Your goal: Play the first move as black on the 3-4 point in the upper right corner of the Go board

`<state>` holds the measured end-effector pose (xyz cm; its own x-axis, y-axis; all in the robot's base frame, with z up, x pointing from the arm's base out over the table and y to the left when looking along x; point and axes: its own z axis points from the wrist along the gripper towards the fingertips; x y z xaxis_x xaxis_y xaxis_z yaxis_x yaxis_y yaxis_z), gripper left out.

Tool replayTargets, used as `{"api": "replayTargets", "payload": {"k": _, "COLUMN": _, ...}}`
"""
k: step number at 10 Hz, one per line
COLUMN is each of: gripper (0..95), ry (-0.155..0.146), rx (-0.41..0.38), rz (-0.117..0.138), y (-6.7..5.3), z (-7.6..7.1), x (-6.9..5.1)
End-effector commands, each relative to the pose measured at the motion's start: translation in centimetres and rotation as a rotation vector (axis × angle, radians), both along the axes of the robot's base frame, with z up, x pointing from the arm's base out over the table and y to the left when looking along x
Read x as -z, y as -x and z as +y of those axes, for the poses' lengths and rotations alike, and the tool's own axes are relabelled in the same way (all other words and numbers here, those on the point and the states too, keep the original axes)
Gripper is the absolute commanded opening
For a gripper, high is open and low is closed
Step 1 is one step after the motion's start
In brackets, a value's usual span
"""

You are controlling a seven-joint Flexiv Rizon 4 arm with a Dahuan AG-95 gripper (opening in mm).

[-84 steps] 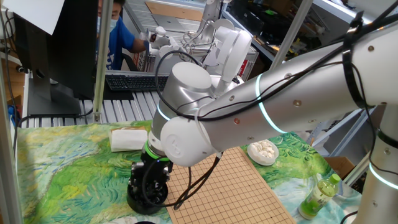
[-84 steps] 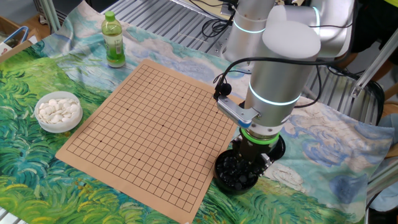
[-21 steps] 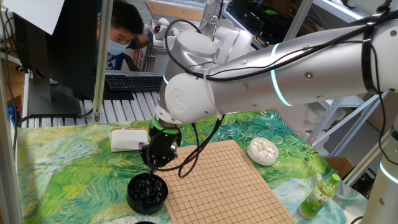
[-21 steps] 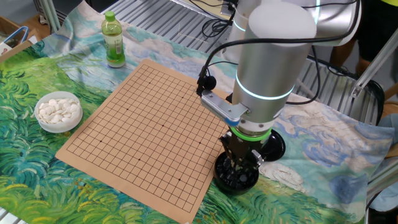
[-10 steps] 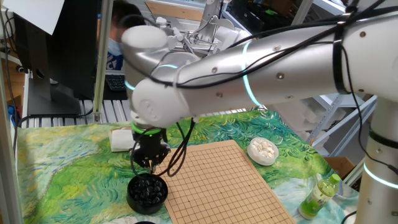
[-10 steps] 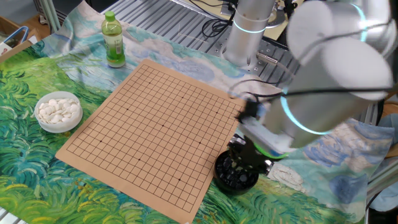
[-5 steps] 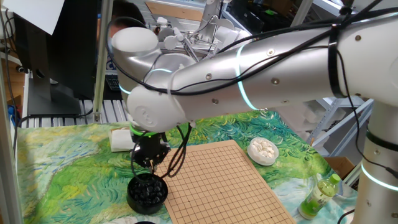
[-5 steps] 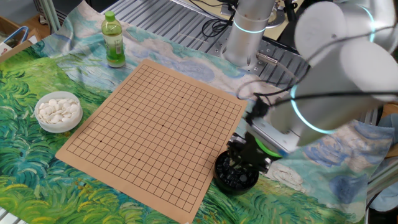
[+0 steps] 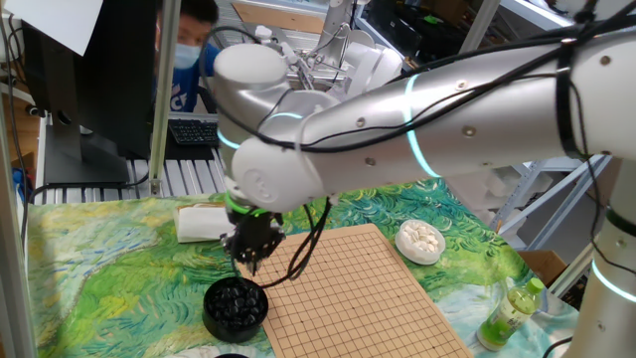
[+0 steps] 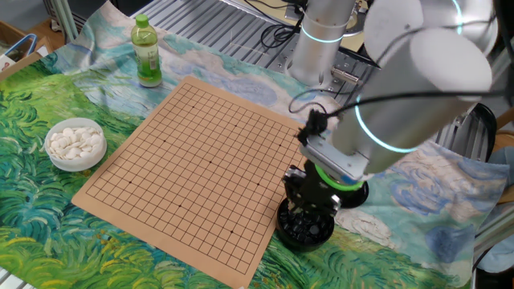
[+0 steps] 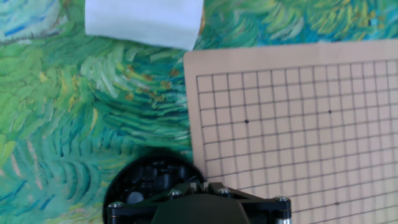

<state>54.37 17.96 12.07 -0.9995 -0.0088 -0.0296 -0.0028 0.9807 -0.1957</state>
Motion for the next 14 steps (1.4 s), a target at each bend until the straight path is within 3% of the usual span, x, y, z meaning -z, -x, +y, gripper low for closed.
{"api": "replayTargets", "payload": {"k": 1, "gripper": 0.0, "ry": 0.003, "rx": -0.016, "rz": -0.013, "y": -0.6, "z": -1.0, "x": -1.3}}
{"api": "replayTargets", "payload": {"k": 4, "gripper": 0.0, "ry": 0.018, "rx": -0.052, "rz": -0.034, "y": -2.0, "z": -3.4, "x": -2.4}}
{"api": "replayTargets", "payload": {"k": 11, "gripper": 0.0, "ry": -0.009, "rx": -0.086, "rz": -0.033, "y": -3.2, "z": -9.0, "x": -3.0}}
{"api": "replayTargets", "payload": {"k": 14, "gripper": 0.0, "ry": -0.005, "rx": -0.091, "rz": -0.025, "y": -4.2, "z": -11.1, "x": -3.6}}
